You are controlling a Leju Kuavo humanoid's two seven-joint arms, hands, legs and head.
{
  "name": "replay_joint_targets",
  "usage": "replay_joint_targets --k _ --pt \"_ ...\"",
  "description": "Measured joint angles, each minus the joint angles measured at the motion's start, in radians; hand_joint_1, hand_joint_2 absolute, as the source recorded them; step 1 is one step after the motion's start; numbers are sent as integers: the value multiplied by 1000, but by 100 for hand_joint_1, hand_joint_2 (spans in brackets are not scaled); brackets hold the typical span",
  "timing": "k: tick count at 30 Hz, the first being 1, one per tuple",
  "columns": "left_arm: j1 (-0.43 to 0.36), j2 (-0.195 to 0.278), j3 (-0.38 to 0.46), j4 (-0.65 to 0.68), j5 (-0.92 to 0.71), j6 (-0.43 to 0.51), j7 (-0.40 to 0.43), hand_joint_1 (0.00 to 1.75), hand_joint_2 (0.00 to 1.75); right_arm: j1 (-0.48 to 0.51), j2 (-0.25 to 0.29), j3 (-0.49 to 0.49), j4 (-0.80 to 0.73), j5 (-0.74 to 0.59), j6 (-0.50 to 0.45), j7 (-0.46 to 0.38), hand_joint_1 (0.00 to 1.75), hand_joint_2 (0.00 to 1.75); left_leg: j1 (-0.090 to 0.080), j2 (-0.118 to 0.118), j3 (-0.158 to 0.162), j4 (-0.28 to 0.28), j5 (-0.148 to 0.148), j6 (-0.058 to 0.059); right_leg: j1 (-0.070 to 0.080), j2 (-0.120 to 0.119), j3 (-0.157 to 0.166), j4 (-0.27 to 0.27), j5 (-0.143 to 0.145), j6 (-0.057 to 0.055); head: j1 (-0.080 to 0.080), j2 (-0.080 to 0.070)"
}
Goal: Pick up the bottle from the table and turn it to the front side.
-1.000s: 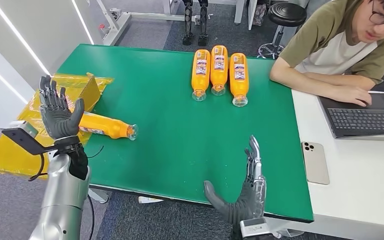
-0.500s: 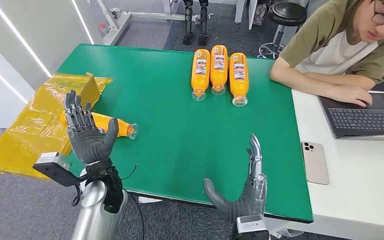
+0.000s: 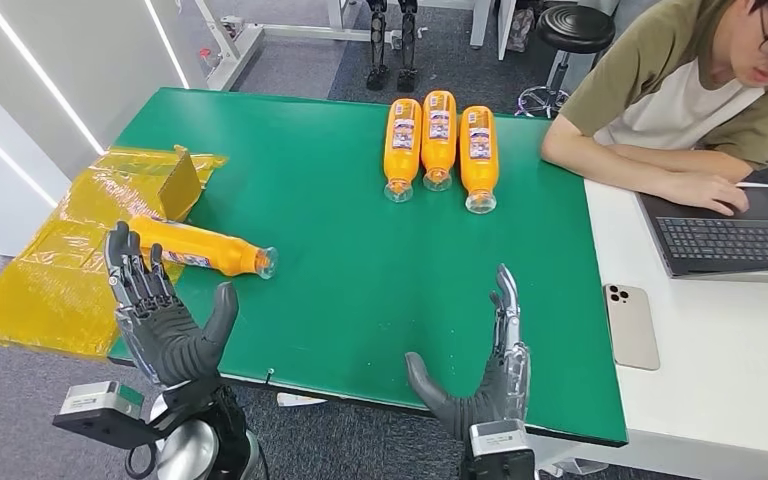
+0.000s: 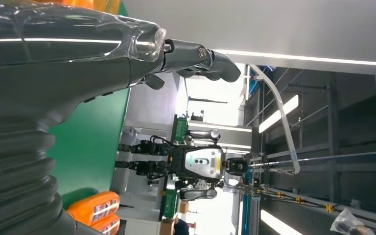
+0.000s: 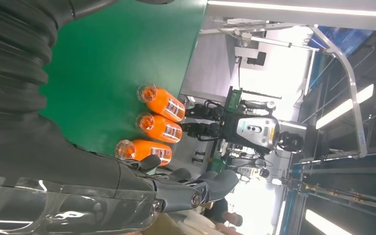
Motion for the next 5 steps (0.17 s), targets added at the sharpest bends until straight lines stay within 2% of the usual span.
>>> replay_joint_targets --k 5 --pt "23 4 -24 -16 -8 11 0 0 175 1 0 0 -1 3 2 3 0 175 0 0 0 0 0 0 0 0 0 0 0 0 0 0"
